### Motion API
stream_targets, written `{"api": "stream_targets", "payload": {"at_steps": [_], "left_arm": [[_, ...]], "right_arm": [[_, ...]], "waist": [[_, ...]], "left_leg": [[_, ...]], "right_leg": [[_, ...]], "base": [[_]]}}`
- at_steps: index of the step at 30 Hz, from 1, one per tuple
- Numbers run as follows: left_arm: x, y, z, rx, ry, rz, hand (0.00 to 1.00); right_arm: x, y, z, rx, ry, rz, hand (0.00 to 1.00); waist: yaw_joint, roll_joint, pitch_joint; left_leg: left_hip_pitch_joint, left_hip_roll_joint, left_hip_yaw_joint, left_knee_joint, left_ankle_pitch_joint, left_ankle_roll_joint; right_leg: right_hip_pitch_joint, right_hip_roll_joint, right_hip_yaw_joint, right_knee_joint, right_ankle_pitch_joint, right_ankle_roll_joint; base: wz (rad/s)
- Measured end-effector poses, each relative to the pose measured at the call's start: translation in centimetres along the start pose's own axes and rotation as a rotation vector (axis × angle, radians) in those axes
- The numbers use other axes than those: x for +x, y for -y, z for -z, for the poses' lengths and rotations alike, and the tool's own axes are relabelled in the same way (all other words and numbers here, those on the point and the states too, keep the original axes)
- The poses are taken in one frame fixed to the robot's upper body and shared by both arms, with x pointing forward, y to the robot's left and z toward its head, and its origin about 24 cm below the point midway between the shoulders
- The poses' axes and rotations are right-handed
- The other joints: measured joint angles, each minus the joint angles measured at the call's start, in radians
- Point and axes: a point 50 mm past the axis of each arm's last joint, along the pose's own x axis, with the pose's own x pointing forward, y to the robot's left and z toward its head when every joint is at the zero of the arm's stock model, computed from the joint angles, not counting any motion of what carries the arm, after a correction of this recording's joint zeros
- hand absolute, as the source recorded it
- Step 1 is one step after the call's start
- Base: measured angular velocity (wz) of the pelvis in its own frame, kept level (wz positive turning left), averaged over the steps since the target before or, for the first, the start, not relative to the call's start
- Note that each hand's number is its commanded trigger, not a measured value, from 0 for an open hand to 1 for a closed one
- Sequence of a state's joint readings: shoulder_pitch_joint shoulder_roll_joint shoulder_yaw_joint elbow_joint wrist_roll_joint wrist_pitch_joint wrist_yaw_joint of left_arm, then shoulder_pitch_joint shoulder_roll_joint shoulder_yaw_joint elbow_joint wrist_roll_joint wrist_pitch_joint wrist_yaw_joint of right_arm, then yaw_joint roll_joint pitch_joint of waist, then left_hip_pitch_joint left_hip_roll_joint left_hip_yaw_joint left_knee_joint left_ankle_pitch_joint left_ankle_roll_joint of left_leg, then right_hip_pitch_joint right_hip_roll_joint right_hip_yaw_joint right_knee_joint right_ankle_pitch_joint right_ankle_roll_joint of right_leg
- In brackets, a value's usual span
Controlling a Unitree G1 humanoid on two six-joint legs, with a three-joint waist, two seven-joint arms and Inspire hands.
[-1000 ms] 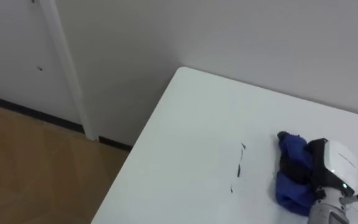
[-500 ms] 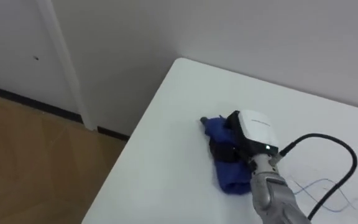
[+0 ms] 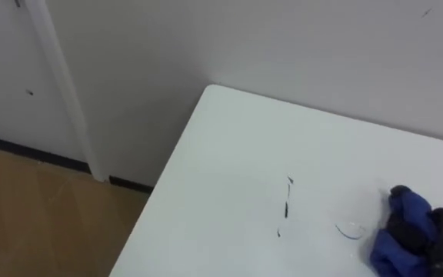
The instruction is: Wipe table
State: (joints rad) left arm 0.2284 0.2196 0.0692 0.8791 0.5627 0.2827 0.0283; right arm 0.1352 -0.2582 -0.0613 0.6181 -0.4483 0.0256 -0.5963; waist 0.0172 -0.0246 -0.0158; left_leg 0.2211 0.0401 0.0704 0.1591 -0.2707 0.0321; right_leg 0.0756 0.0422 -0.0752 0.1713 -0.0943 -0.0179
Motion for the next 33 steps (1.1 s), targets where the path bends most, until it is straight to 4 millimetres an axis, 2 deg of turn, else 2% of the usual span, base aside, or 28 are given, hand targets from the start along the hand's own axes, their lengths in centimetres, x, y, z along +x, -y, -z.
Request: {"api": "stream_targets", "payload": {"at_steps": [2, 3, 4, 5, 7, 8, 9, 10, 12, 14, 16, 18, 20, 21, 22, 24, 25, 27, 29, 33], "left_arm": [[0.0, 0.4, -1.8, 0.009, 0.046, 0.014, 0.0], [-0.1, 0.6, -3.0, 0.014, 0.078, 0.018, 0.0], [-0.1, 0.8, -4.2, 0.01, 0.107, 0.025, 0.0], [-0.2, 0.8, -4.7, 0.004, 0.116, 0.028, 0.0], [-0.5, 1.2, -7.6, -0.031, 0.178, 0.038, 0.0], [-0.5, 1.2, -7.8, -0.032, 0.192, 0.037, 0.0], [-0.6, 1.5, -8.1, -0.025, 0.205, 0.041, 0.0], [-0.8, 1.8, -8.4, -0.02, 0.215, 0.051, 0.0], [-0.9, 2.2, -8.1, -0.015, 0.215, 0.062, 0.0], [-0.8, 2.4, -7.0, -0.036, 0.188, 0.068, 0.0], [-0.6, 2.6, -4.9, -0.024, 0.136, 0.062, 0.0], [-0.4, 2.2, -3.5, -0.023, 0.091, 0.04, 0.0], [-0.2, 1.4, -1.8, -0.035, 0.034, 0.006, 0.0], [-0.1, 0.7, -0.7, -0.031, -0.001, -0.018, 0.0], [-0.1, 0.2, 0.6, -0.028, -0.038, -0.036, 0.0], [-0.1, -0.6, 2.0, -0.035, -0.076, -0.053, 0.0], [0.0, -0.8, 2.2, -0.044, -0.08, -0.055, 0.0], [0.0, -0.8, 2.1, -0.045, -0.076, -0.049, 0.0], [0.0, -0.7, 1.6, -0.039, -0.053, -0.036, 0.0], [0.0, 0.2, -1.4, -0.002, 0.034, 0.0, 0.0]], "right_arm": [[-0.2, -0.6, -1.5, -0.058, 0.05, -0.023, 1.0], [-0.4, -1.1, -3.1, -0.102, 0.108, -0.051, 1.0], [-0.9, -2.0, -5.3, -0.139, 0.194, -0.092, 1.0], [-1.2, -2.5, -6.7, -0.157, 0.246, -0.117, 1.0], [-4.1, -4.5, -11.3, -0.208, 0.465, -0.217, 1.0], [-4.7, -4.7, -12.3, -0.217, 0.505, -0.225, 1.0], [-5.7, -5.5, -14.1, -0.229, 0.579, -0.255, 1.0], [-6.0, -5.7, -15.2, -0.234, 0.624, -0.263, 1.0], [-5.6, -5.4, -15.9, -0.212, 0.633, -0.261, 1.0], [-5.2, -5.4, -15.4, -0.186, 0.621, -0.263, 1.0], [-4.9, -5.3, -13.5, -0.132, 0.599, -0.259, 1.0], [-4.2, -4.7, -11.6, -0.062, 0.534, -0.224, 1.0], [-3.2, -3.3, -8.0, -0.015, 0.389, -0.15, 1.0], [-2.5, -2.0, -5.0, -0.006, 0.27, -0.088, 1.0], [-2.0, -1.0, -2.0, -0.008, 0.148, -0.041, 1.0], [-1.4, 0.2, 1.3, -0.012, 0.01, 0.011, 1.0], [-0.9, 0.9, 2.7, -0.015, -0.049, 0.027, 1.0], [-0.5, 1.2, 3.5, -0.031, -0.082, 0.027, 1.0], [-0.3, 0.9, 3.1, -0.023, -0.082, 0.021, 1.0], [0.2, -0.4, -0.4, -0.075, 0.0, -0.021, 1.0]], "waist": [[0.022, 0.003, -0.0006], [0.044, 0.004, -0.0001], [0.072, 0.006, 0.001], [0.078, 0.006, 0.0014], [0.103, 0.009, 0.0034], [0.107, 0.01, 0.0047], [0.113, 0.015, 0.0097], [0.114, 0.021, 0.0188], [0.125, 0.028, 0.0229], [0.117, 0.03, 0.0245], [0.091, 0.024, 0.0203], [0.085, 0.018, 0.0197], [0.057, 0.008, 0.0171], [0.043, 0.003, 0.0156], [0.036, -0.004, 0.0056], [0.031, -0.013, 0.003], [0.029, -0.015, 0.0026], [0.018, -0.016, 0.0014], [0.018, -0.018, 0.0007], [0.033, -0.015, 0.0016]], "left_leg": [[0.004, 0.003, 0.015, -0.003, -0.002, -0.003], [0.005, 0.006, 0.015, -0.007, -0.002, -0.003], [0.008, 0.007, 0.006, -0.01, -0.003, -0.005], [0.007, 0.01, -0.002, -0.009, -0.004, -0.007], [0.007, 0.017, -0.013, -0.013, -0.01, -0.015], [0.007, 0.018, -0.017, -0.013, -0.01, -0.015], [0.003, 0.019, -0.027, -0.013, -0.01, -0.016], [-0.004, 0.017, -0.041, -0.012, -0.009, -0.018], [-0.025, 0.013, -0.054, -0.009, -0.005, -0.02], [-0.034, 0.012, -0.067, -0.006, 0.0, -0.022], [-0.036, 0.012, -0.07, -0.004, 0.003, -0.026], [-0.039, 0.011, -0.054, 0.007, 0.005, -0.025], [-0.044, 0.003, -0.05, 0.006, 0.015, -0.019], [-0.034, -0.001, -0.037, 0.006, 0.017, -0.015], [-0.03, -0.006, -0.028, 0.006, 0.019, -0.013], [-0.021, -0.011, -0.028, 0.006, 0.017, -0.009], [-0.018, -0.009, -0.026, 0.005, 0.011, 0.001], [-0.016, -0.013, -0.017, 0.008, 0.005, 0.009], [-0.014, -0.013, -0.003, 0.009, 0.004, 0.01], [-0.005, -0.007, 0.027, 0.002, 0.004, 0.01]], "right_leg": [[-0.009, 0.011, 0.02, 0.0, 0.008, -0.006], [-0.02, 0.02, 0.019, 0.0, 0.017, -0.015], [-0.03, 0.031, 0.016, -0.001, 0.027, -0.026], [-0.035, 0.034, 0.014, -0.001, 0.032, -0.031], [-0.043, 0.047, 0.014, -0.002, 0.039, -0.043], [-0.043, 0.048, 0.012, -0.001, 0.039, -0.043], [-0.043, 0.049, 0.001, -0.003, 0.036, -0.048], [-0.045, 0.047, -0.012, -0.003, 0.034, -0.05], [-0.058, 0.042, -0.012, -0.004, 0.028, -0.048], [-0.06, 0.036, -0.025, -0.005, 0.02, -0.048], [-0.053, 0.033, -0.038, -0.004, 0.011, -0.045], [-0.048, 0.028, -0.04, -0.013, 0.012, -0.042], [-0.031, 0.016, -0.038, -0.033, 0.015, -0.032], [-0.023, 0.009, -0.033, -0.036, 0.012, -0.023], [-0.018, 0.003, -0.027, -0.034, 0.006, -0.015], [-0.004, -0.003, -0.019, -0.03, 0.001, -0.008], [-0.005, -0.005, -0.014, -0.018, -0.002, -0.004], [-0.006, -0.009, -0.007, -0.008, -0.001, 0.0], [-0.006, -0.009, 0.0, 0.003, 0.003, 0.002], [-0.015, 0.004, 0.02, 0.0, 0.018, -0.003]], "base": [[-0.53], [-0.89], [-0.95], [-0.86], [-0.36], [0.05], [0.31], [0.35], [0.32], [0.3], [0.31], [0.26], [0.6], [0.6], [0.46], [0.09], [0.0], [-0.11], [-0.26], [-0.37]]}}
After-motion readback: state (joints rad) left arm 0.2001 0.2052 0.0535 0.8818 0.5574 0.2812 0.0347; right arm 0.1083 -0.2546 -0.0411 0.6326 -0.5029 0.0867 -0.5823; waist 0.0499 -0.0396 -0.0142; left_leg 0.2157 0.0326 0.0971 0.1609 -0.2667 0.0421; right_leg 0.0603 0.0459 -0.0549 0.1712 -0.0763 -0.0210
